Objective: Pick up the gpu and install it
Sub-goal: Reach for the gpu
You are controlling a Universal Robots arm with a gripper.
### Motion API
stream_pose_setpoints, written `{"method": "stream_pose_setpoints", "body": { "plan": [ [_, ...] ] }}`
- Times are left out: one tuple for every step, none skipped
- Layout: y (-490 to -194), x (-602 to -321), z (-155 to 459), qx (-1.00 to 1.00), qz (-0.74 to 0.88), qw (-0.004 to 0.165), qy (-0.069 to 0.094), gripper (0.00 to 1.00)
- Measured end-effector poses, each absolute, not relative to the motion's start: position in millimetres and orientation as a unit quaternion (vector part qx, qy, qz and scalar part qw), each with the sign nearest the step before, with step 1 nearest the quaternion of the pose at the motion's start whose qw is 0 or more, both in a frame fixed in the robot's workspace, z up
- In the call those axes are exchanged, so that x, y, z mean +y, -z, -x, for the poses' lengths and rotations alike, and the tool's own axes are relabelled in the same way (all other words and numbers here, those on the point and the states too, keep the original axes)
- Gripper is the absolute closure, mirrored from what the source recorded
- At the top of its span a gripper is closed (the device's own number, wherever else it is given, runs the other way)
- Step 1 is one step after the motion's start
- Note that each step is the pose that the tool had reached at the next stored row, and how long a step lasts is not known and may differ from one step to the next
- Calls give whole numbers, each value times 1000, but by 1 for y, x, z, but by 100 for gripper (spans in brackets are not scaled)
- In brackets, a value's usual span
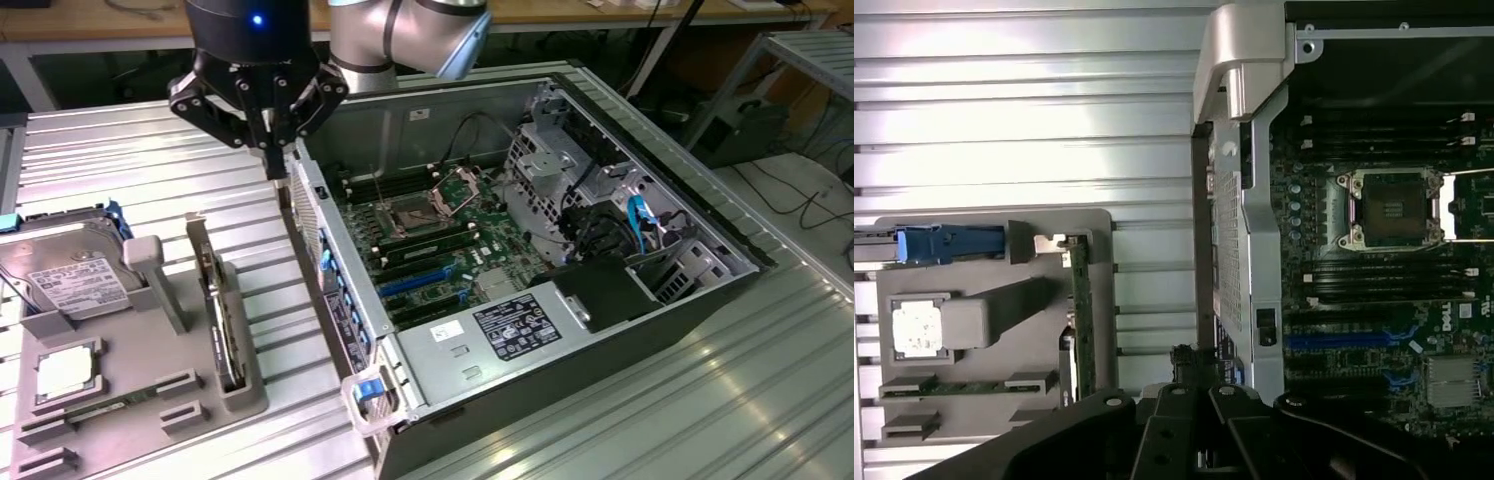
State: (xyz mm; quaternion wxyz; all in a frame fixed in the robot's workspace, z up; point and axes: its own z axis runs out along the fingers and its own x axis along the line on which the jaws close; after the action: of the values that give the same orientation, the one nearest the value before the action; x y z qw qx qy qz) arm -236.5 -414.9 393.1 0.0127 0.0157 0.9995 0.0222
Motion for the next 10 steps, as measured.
{"method": "stream_pose_setpoints", "body": {
  "plan": [
    [-393, -416, 238, 1000, -15, 13, -22, 89],
    [-393, -417, 239, 1000, -15, 13, -22, 89],
    [-393, -419, 241, 1000, -14, 13, -22, 89],
    [-393, -420, 242, 1000, -14, 13, -22, 89],
    [-393, -421, 243, 1000, -13, 13, -22, 89],
    [-393, -422, 245, 1000, -13, 13, -22, 89],
    [-393, -422, 246, 1000, -13, 13, -22, 89],
    [-393, -424, 248, 1000, -12, 13, -22, 89],
    [-393, -425, 249, 1000, -11, 13, -22, 89],
    [-393, -426, 250, 1000, -11, 13, -22, 89]
  ]
}}
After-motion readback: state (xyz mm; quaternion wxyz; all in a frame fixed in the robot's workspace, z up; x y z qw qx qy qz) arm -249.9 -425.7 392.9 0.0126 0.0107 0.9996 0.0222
